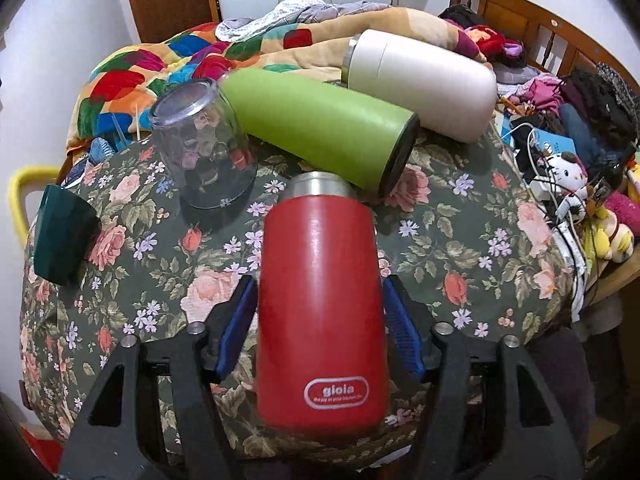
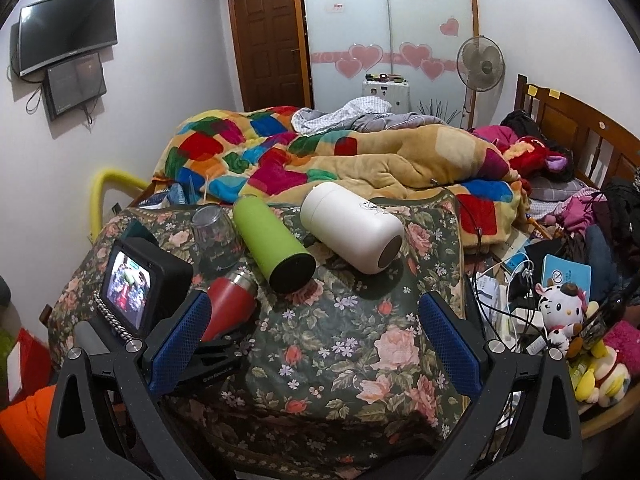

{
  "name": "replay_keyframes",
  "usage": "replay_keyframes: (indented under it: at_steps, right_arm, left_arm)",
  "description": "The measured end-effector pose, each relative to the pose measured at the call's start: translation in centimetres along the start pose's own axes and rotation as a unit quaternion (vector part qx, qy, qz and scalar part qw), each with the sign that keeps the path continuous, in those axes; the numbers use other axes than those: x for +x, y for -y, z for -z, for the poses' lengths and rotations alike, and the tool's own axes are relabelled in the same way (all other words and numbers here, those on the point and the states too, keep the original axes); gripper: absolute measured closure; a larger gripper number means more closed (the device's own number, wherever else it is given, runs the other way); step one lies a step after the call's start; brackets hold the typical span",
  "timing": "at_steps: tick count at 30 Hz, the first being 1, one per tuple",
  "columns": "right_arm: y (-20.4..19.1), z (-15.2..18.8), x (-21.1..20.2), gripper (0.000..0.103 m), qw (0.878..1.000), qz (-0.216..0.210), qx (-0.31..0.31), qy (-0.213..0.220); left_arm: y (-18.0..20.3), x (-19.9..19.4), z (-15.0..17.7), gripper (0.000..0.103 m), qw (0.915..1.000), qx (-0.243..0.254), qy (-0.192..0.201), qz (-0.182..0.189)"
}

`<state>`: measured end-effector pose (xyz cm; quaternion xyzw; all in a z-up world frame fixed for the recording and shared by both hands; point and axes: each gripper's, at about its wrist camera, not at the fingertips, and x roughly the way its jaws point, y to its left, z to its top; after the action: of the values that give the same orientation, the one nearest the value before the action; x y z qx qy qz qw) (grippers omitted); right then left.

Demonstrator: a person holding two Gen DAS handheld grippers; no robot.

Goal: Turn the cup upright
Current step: 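Lift the red thermos with the left tool and carry it toward the right tool, then close the right tool on the red thermos while the left tool releases it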

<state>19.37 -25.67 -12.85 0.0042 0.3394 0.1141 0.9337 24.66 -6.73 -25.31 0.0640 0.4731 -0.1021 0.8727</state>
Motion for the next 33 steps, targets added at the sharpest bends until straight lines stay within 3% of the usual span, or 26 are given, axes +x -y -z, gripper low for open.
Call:
replay_keyframes:
  at_steps: [8, 15, 18, 25, 33]
  right_arm:
    - [-0.8, -0.5, 0.9, 0.0, 1.0, -0.004, -0.002, -0.009]
    - [-2.3, -1.1, 5.0, 0.0, 0.998, -0.028, 0.0, -0.056]
    - [-3.9, -0.7, 7.7, 0.0, 0.995, -0.038, -0.007, -0.089]
    - [-7.0, 0.3, 14.2, 0.017, 0.979, -0.072, -0.002, -0.191]
    - [-8.2, 1.1, 17.4, 0.023, 0.961, -0.088, 0.008, -0.262]
  left_arm:
    - [-2.6, -6.0, -0.4, 0.023, 0.9973, -0.023, 0.07, 0.001]
    - [-7.8, -9.9, 0.6, 0.021, 0.9881, -0.048, 0.128, -0.07]
    - [-9.9, -10.1, 1.4, 0.021, 0.9848, -0.063, 0.136, -0.087]
    - [-12.1, -9.6, 2.9, 0.021, 0.9823, -0.087, 0.141, -0.087]
    - [-12.0, -8.9, 3.8, 0.021, 0.9829, -0.07, 0.148, -0.084]
